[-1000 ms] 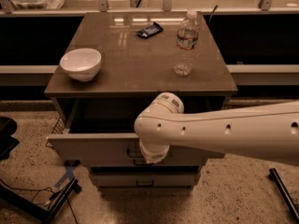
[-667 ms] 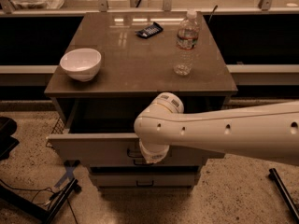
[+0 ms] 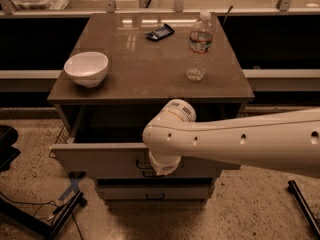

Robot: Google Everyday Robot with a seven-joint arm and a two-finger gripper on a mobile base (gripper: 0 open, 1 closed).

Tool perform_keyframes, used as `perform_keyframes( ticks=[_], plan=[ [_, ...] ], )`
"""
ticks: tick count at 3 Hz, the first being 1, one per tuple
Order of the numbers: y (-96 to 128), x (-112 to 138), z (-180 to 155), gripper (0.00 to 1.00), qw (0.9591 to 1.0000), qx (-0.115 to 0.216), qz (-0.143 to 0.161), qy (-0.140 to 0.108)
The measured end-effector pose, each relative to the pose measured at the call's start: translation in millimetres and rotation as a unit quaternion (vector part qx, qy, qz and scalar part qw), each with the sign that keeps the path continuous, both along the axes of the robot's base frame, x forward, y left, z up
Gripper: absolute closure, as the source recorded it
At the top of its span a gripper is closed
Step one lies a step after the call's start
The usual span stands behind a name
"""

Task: Open top drawer

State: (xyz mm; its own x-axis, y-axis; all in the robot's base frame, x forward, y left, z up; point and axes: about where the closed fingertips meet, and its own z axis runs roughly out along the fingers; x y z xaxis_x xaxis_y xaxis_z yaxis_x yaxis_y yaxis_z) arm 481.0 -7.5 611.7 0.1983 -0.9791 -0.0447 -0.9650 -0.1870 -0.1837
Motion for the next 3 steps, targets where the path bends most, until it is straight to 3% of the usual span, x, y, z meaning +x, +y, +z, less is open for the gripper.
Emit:
perform_keyframes(
  ticks=[1,2,3],
  plan=[
    [0.0,0.0,0.0,0.53,1.0,0.0,0.0,0.0],
    [-0.8,0.3,1.7,0.6,1.0,-0.002,0.0,-0.001],
    [-4.3,1.8,8.7,0.83,1.0,-0.009,-0.002,-0.003]
  ],
)
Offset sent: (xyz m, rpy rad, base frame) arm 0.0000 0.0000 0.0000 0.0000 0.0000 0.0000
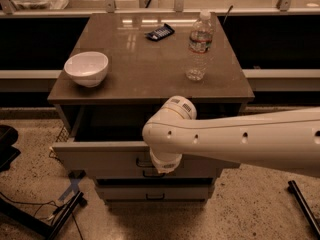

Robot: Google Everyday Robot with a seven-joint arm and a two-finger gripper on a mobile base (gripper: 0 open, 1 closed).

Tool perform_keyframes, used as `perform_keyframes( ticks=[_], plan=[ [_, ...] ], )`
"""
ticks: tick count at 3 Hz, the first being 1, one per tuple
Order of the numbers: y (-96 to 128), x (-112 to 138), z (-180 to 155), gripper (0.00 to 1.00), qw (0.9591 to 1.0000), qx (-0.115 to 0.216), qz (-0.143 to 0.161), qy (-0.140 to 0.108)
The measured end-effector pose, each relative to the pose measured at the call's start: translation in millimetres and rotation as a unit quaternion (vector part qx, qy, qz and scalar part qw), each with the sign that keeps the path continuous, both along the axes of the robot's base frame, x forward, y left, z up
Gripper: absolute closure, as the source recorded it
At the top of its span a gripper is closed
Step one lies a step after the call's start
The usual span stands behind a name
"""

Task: Open top drawer

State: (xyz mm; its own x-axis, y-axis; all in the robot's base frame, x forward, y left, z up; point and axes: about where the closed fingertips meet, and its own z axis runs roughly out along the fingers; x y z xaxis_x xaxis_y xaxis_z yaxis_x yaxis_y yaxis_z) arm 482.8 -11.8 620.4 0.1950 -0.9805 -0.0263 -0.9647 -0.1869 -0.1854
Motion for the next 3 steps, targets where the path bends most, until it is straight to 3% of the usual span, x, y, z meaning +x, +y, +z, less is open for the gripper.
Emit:
perform_keyframes(
  ticks=[1,2,3],
  plan=[
    [-3,3,10,1.0,0.9999,-0.011,-0.002,-0.005],
    [-15,17,58,1.0,0.9974,-0.06,-0.015,-0.037],
    [-29,34,108,1.0,0.9924,-0.094,-0.028,-0.075]
  ],
)
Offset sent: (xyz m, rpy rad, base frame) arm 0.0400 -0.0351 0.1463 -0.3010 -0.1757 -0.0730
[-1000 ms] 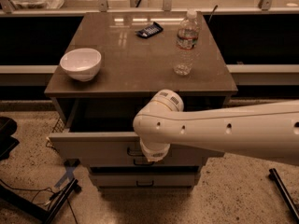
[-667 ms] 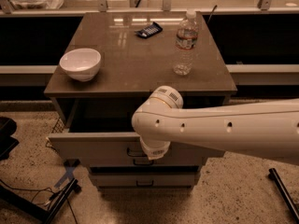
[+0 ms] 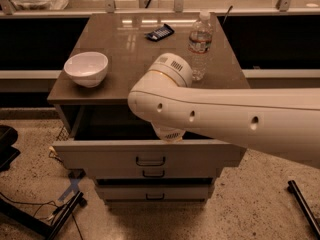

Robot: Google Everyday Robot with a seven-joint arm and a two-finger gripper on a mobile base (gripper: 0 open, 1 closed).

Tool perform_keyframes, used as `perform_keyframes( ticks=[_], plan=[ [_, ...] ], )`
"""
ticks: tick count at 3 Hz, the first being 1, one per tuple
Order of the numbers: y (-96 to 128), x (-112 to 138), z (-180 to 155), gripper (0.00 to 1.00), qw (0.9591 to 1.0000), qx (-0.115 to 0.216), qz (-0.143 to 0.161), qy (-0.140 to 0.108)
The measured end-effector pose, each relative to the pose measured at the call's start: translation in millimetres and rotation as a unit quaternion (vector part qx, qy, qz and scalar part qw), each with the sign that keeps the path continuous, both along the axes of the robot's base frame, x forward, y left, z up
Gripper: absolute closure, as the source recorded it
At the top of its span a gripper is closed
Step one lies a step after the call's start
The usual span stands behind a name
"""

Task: Open top drawer

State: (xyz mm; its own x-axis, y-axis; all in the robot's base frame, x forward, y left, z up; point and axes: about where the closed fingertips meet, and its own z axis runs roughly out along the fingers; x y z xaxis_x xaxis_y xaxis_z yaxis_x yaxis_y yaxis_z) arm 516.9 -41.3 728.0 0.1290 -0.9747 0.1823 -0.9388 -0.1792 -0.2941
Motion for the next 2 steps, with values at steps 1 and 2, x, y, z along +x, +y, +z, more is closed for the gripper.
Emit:
perform_keyframes(
  ticks=[1,2],
  plan=[
    [-6.2,21.9,24.3,1.0,0.9996,-0.014,0.003,-0.027],
    [-6.2,21.9,24.3,1.0,0.9996,-0.014,0.003,-0.027]
  ],
)
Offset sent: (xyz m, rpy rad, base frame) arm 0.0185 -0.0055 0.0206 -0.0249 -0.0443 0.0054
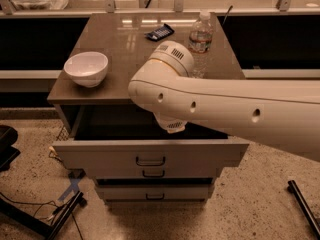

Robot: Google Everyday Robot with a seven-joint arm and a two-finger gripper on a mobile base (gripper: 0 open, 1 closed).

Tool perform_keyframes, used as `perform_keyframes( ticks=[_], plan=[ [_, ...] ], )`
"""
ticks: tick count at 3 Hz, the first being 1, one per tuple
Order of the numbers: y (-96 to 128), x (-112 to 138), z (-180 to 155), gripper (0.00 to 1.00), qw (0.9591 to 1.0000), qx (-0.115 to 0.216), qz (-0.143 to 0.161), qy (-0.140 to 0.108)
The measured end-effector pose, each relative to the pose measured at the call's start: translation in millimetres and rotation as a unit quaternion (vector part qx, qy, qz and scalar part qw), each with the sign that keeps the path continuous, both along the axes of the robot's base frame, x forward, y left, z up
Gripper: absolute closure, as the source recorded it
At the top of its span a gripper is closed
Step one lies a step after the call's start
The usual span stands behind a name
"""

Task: Open top drawer

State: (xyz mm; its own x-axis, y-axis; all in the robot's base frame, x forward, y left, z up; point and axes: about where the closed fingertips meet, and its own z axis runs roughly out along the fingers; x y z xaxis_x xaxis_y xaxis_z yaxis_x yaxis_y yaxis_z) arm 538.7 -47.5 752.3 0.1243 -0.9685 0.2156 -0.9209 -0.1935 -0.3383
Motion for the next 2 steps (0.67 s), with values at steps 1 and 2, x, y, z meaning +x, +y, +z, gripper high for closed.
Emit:
perform_keyframes(
  ticks=[1,2],
  plan=[
    [-1,0,-17,1.0,0.9997,0.024,-0.007,0.003],
    [2,7,-59,1.0,0.9961,0.087,-0.011,-0.003]
  ],
)
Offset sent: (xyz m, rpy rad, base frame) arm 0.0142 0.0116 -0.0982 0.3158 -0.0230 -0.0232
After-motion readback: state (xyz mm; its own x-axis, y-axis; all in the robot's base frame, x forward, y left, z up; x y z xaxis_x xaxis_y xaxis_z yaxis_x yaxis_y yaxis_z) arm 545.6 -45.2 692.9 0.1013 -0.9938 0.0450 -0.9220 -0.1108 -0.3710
